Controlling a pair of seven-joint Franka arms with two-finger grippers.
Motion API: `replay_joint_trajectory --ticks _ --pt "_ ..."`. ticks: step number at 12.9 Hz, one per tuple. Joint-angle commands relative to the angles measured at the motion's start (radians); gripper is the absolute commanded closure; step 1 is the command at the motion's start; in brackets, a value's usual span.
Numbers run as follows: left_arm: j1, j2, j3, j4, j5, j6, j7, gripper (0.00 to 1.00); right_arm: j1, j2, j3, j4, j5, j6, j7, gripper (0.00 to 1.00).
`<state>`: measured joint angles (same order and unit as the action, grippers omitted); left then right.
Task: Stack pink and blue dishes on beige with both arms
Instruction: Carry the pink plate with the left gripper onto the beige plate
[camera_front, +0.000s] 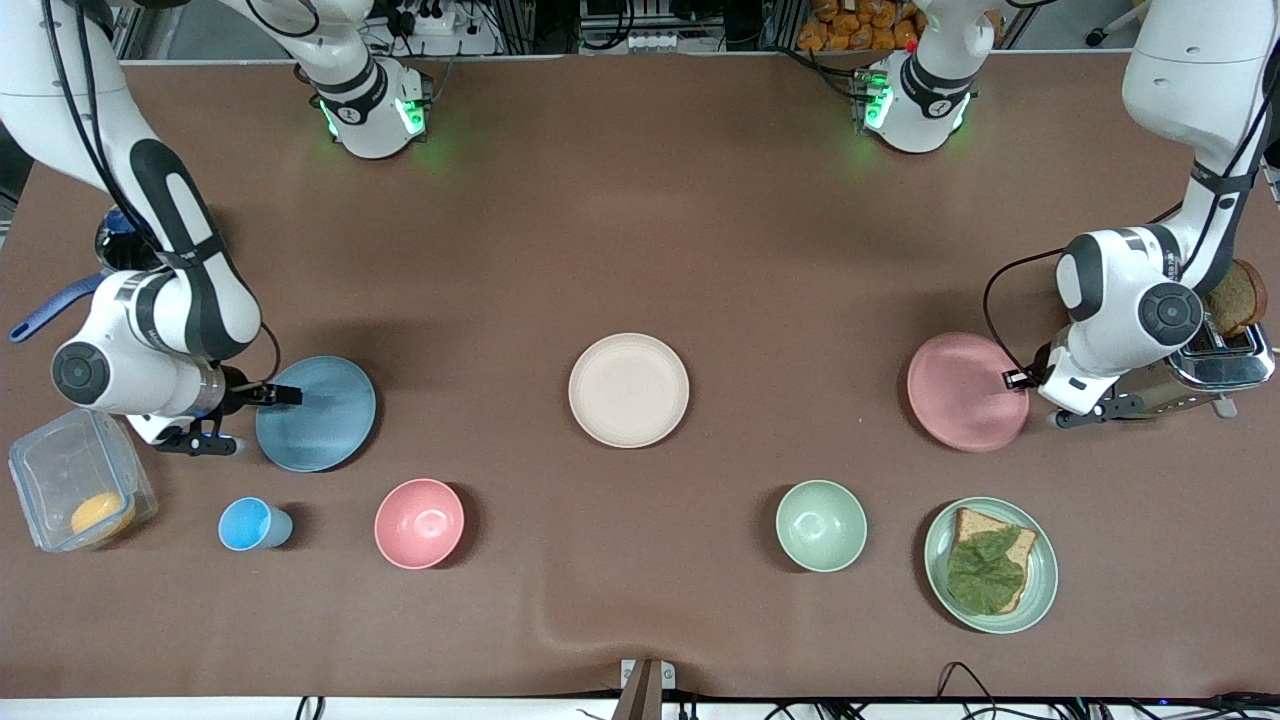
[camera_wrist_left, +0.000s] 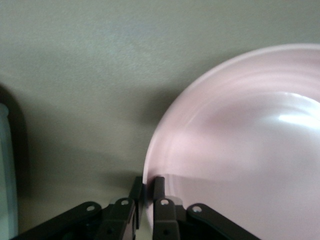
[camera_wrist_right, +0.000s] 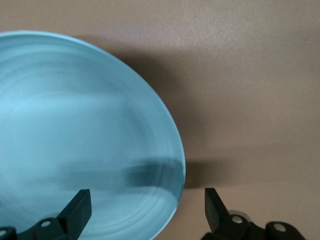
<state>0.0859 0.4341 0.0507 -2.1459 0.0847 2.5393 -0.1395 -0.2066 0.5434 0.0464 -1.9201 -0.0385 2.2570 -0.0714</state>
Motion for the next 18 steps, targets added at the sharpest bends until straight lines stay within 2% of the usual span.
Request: replay_joint_trajectory --ticks 1,3,5,6,7,8,11,12,16,18 --pt "0.015 -0.026 -0.029 -0.006 -0.019 0.006 0.008 1.00 -0.025 0.042 0.020 0.023 -0.012 0.013 -0.010 0.00" --pt "0.015 -0.118 -0.066 -0.008 -0.020 -0.066 0.014 1.00 -0.030 0.049 0.020 0.023 -0.012 0.024 -0.013 0.00" --pt "0.014 -0.219 -0.122 0.036 -0.069 -0.225 0.011 1.00 -0.030 0.049 0.020 0.026 -0.012 0.030 -0.022 0.00" --pt "0.014 -0.250 -0.159 0.069 -0.122 -0.291 0.009 1.00 -0.030 0.049 0.020 0.026 -0.014 0.045 -0.024 0.30" --pt "0.005 -0.256 -0.191 0.119 -0.166 -0.347 -0.009 1.00 -0.028 0.049 0.020 0.026 -0.014 0.046 -0.024 0.80" --pt "0.003 -0.249 -0.237 0.157 -0.204 -0.388 -0.035 1.00 -0.028 0.049 0.020 0.026 -0.014 0.046 -0.024 1.00" --pt "-0.032 -0.175 -0.374 0.233 -0.217 -0.395 -0.153 1.00 -0.028 0.049 0.020 0.026 -0.014 0.046 -0.024 1.00" --pt "-0.066 -0.144 -0.390 0.253 -0.217 -0.392 -0.222 1.00 -0.028 0.047 0.020 0.026 -0.014 0.046 -0.024 1.00" --pt "-0.273 -0.005 -0.387 0.398 -0.206 -0.378 -0.510 1.00 -0.028 0.044 0.020 0.026 -0.014 0.046 -0.024 1.00" --pt "-0.351 0.064 -0.384 0.445 -0.191 -0.328 -0.621 1.00 -0.024 0.032 0.020 0.032 -0.014 0.036 -0.028 1.00"
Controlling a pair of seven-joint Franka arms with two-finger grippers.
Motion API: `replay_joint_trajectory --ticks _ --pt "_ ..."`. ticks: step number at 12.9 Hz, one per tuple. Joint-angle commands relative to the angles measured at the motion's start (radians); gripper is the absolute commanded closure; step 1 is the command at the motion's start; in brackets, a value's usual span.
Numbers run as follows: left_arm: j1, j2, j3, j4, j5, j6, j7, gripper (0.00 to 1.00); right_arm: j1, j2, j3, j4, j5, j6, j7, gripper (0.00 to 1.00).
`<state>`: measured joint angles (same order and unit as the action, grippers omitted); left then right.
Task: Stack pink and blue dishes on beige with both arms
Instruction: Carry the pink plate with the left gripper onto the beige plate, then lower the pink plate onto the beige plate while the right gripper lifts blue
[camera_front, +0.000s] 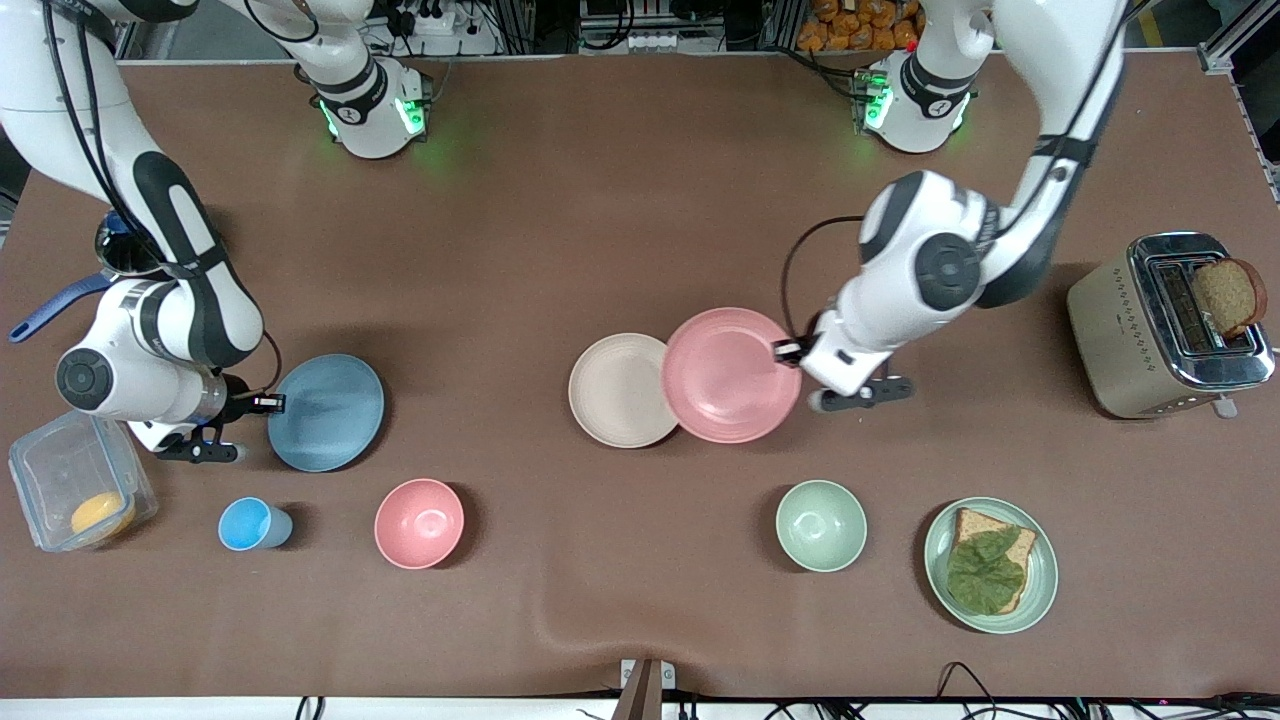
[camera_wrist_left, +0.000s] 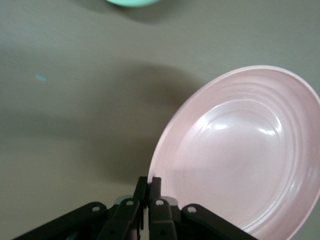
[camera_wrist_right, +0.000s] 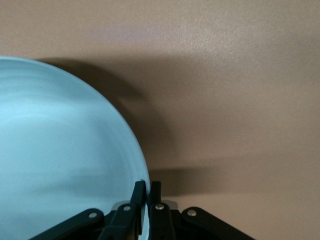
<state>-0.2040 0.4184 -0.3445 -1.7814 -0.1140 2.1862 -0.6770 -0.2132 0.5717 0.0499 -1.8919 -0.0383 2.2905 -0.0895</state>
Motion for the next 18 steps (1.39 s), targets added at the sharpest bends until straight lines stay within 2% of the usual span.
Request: replay_joint_trajectory --ticks 1,5,10,15,18 --pt "-0.081 0.103 0.012 0.082 0.026 0.058 -0.104 1.00 -0.017 0.002 0.018 0.020 -0.014 -0.005 -0.019 1.00" --pt "-0.139 0.186 0.018 0.080 0.033 0.184 -0.111 1.00 -0.017 0.004 0.018 0.123 -0.012 -0.164 -0.027 1.00" --pt "-0.169 0.247 0.021 0.082 0.059 0.279 -0.119 1.00 -0.012 -0.026 0.022 0.134 -0.003 -0.216 -0.029 1.00" --pt "-0.172 0.273 0.021 0.082 0.066 0.317 -0.119 1.00 -0.014 -0.036 0.024 0.259 0.035 -0.438 -0.030 1.00" --pt "-0.179 0.275 0.021 0.080 0.066 0.325 -0.121 1.00 -0.012 -0.039 0.025 0.336 0.112 -0.589 -0.032 1.00"
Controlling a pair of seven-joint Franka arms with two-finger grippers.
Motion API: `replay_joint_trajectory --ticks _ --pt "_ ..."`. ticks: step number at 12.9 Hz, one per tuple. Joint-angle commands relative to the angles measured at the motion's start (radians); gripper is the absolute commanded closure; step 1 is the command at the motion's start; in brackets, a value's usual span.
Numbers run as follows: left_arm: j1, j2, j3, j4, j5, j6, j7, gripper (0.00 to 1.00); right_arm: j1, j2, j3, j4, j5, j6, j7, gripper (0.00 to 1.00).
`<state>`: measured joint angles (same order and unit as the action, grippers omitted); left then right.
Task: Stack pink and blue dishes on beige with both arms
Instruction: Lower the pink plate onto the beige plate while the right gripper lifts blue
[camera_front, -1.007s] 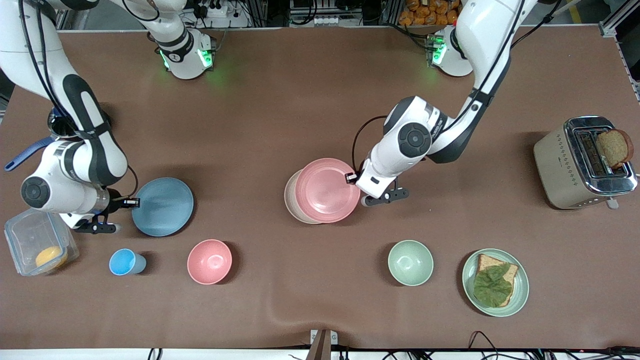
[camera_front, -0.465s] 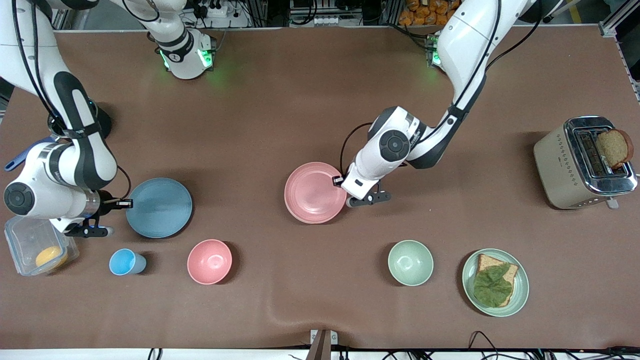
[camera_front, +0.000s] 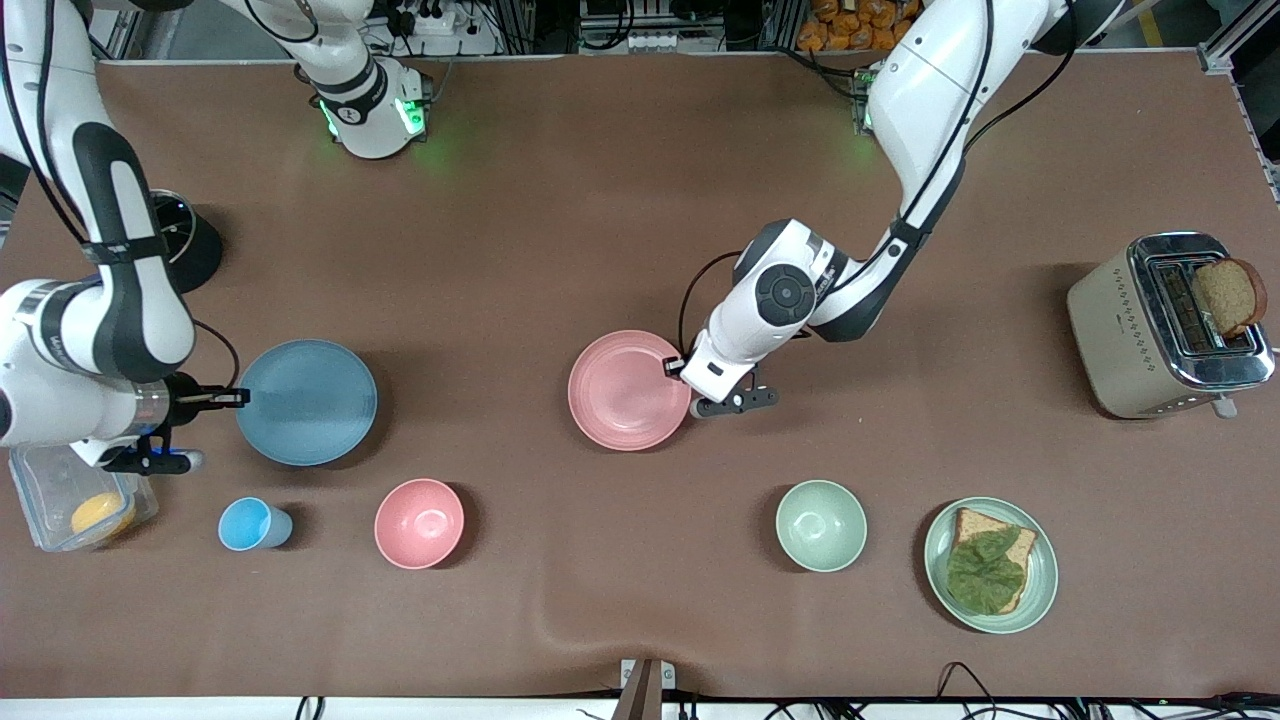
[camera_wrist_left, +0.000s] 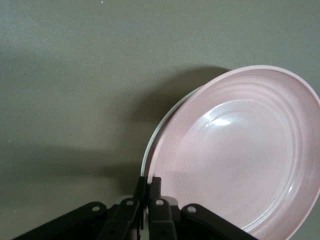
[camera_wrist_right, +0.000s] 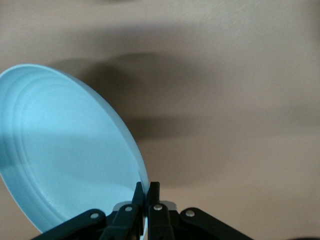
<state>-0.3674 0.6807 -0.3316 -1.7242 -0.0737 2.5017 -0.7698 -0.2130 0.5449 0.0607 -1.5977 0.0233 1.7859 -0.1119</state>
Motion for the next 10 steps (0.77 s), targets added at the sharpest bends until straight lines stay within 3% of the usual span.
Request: replay_joint_trajectory --ticks 1,5,6,7,8,9,10 --pt "-0.015 0.013 0.009 0.023 0.028 0.009 -0.026 1.00 -0.006 -0.014 0.014 0.077 0.079 -0.138 -0.006 1.00" --pt "-0.016 0.017 0.009 0.023 0.028 0.009 -0.028 1.00 0.029 -0.011 0.013 0.122 0.164 -0.207 0.020 1.00" --pt "-0.016 0.019 0.009 0.023 0.028 0.009 -0.026 0.86 0.032 -0.008 0.013 0.122 0.188 -0.210 0.031 1.00" --pt "-0.015 0.019 0.009 0.023 0.026 0.009 -0.026 0.59 0.037 -0.005 0.013 0.119 0.210 -0.210 0.032 1.00" --pt "-0.015 0.019 0.009 0.025 0.026 0.009 -0.026 0.21 0.044 -0.005 0.013 0.119 0.228 -0.210 0.035 1.00" --pt "-0.015 0.016 0.011 0.025 0.026 0.009 -0.026 0.00 0.062 -0.002 0.013 0.117 0.240 -0.210 0.049 1.00" --pt "-0.013 0.007 0.017 0.025 0.028 0.009 -0.028 0.00 0.087 -0.002 0.013 0.113 0.244 -0.212 0.066 1.00"
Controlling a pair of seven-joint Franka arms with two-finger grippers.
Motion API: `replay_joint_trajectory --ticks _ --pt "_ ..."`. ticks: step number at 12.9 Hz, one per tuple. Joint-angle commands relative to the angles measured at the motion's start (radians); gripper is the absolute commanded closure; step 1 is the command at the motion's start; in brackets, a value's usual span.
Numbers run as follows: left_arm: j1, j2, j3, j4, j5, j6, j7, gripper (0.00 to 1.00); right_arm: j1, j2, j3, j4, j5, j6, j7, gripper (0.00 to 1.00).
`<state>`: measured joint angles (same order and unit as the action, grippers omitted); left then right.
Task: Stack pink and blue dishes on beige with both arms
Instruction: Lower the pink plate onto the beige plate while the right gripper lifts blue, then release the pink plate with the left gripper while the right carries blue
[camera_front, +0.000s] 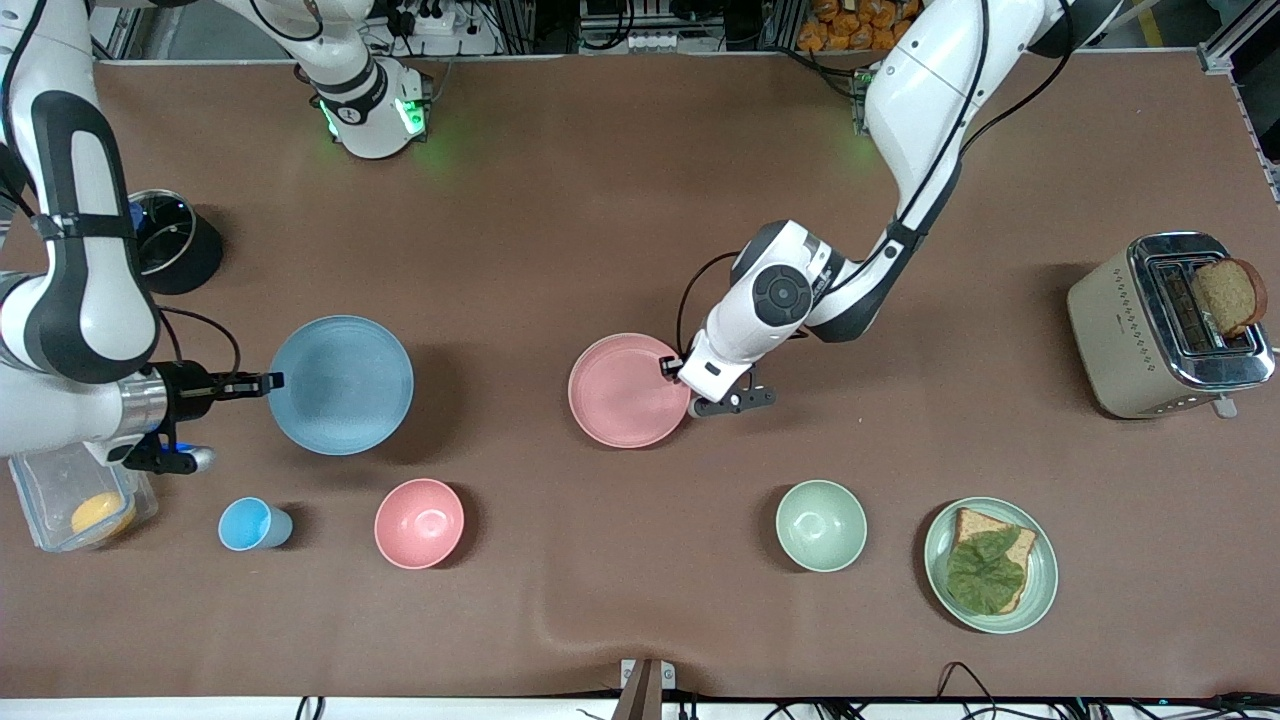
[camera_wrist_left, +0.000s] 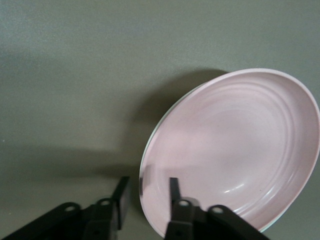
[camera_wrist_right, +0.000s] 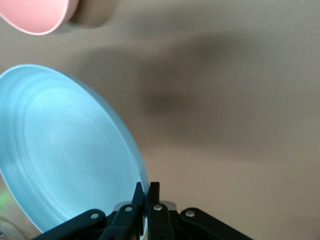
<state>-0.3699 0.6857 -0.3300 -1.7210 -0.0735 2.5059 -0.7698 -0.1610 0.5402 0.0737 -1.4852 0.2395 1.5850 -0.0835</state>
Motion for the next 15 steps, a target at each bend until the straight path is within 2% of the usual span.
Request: replay_joint_trajectory --ticks 1,3,4,6,7,10,13,14,15 --pt "0.002 -0.020 0.020 0.020 0.027 0.004 -0.026 0.00 0.064 0.003 0.000 0.000 0.027 -0.011 0.066 1.00" --pt "0.064 -0.124 0.034 0.008 0.044 -0.018 -0.020 0.00 0.130 0.003 0.000 0.002 0.030 -0.003 0.125 1.00" --pt "0.112 -0.182 0.034 0.008 0.049 -0.069 -0.016 0.00 0.162 0.003 0.000 0.002 0.046 0.004 0.166 1.00" --pt "0.242 -0.283 0.031 0.014 0.137 -0.195 0.099 0.00 0.222 0.014 -0.002 0.002 0.124 0.033 0.264 1.00" --pt "0.296 -0.328 0.028 0.018 0.146 -0.252 0.162 0.00 0.257 0.017 -0.002 -0.001 0.144 0.064 0.304 1.00" --pt "0.403 -0.481 0.028 0.040 0.149 -0.439 0.195 0.00 0.369 0.040 -0.002 -0.003 0.175 0.165 0.462 1.00" --pt "0.460 -0.505 0.032 0.228 0.149 -0.744 0.276 0.00 0.466 0.069 -0.002 -0.029 0.178 0.295 0.591 1.00" --pt "0.486 -0.506 0.031 0.257 0.152 -0.830 0.324 0.00 0.494 0.075 -0.002 -0.041 0.178 0.338 0.626 1.00" --pt "0.511 -0.506 0.034 0.279 0.153 -0.863 0.404 0.00 0.515 0.080 -0.002 -0.049 0.178 0.369 0.668 1.00"
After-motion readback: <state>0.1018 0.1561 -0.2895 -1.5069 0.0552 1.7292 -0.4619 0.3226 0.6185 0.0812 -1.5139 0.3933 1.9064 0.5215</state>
